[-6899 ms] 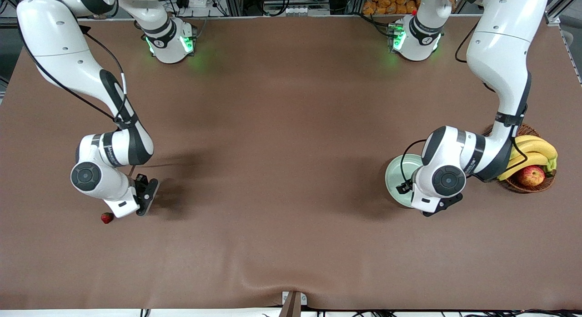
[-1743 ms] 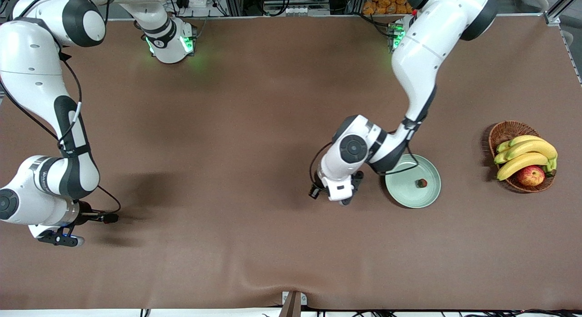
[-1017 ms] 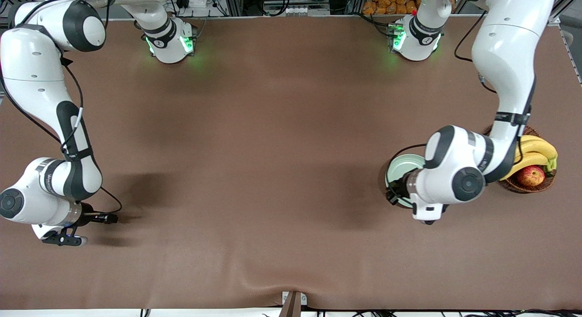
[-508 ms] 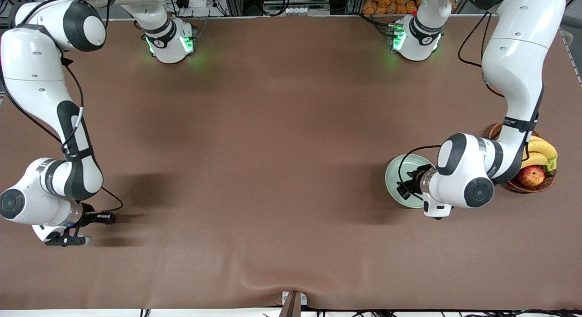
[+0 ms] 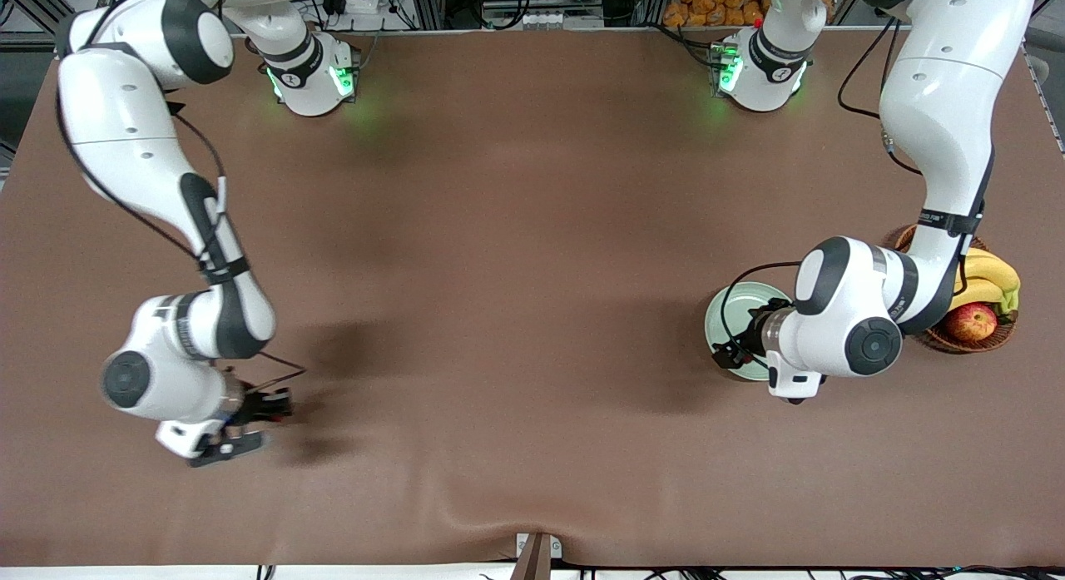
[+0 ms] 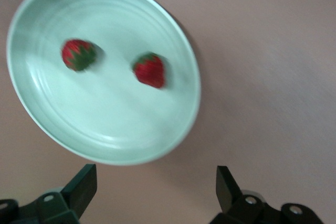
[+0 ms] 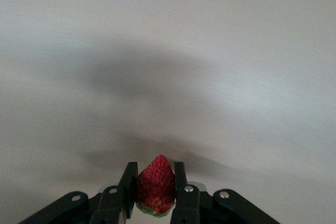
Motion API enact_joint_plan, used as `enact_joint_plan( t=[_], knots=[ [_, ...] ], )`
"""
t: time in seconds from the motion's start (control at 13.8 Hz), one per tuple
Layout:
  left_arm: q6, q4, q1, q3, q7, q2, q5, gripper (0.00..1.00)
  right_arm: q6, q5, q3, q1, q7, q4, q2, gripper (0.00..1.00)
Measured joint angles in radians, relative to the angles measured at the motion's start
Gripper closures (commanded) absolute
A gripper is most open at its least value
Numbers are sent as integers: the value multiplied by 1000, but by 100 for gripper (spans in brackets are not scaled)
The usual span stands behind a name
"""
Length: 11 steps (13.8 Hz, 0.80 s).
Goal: Collect all strawberries into plate
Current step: 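Carry the third strawberry toward the left gripper, which reaches for it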
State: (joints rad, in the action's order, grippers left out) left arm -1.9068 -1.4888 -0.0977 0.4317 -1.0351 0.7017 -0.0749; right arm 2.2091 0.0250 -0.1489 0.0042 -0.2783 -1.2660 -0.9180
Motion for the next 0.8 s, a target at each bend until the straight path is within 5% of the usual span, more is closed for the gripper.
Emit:
enact_joint_plan(
  t=[0.22,0.8],
  knots=[
    [-2,9,48,34,-110,-4,0,0,6,1,-61,105,-66,1,0,100],
    [-81,8,132,28,-213,36,0,0,188,2,-65,465,-118,32,-2,100]
  ],
)
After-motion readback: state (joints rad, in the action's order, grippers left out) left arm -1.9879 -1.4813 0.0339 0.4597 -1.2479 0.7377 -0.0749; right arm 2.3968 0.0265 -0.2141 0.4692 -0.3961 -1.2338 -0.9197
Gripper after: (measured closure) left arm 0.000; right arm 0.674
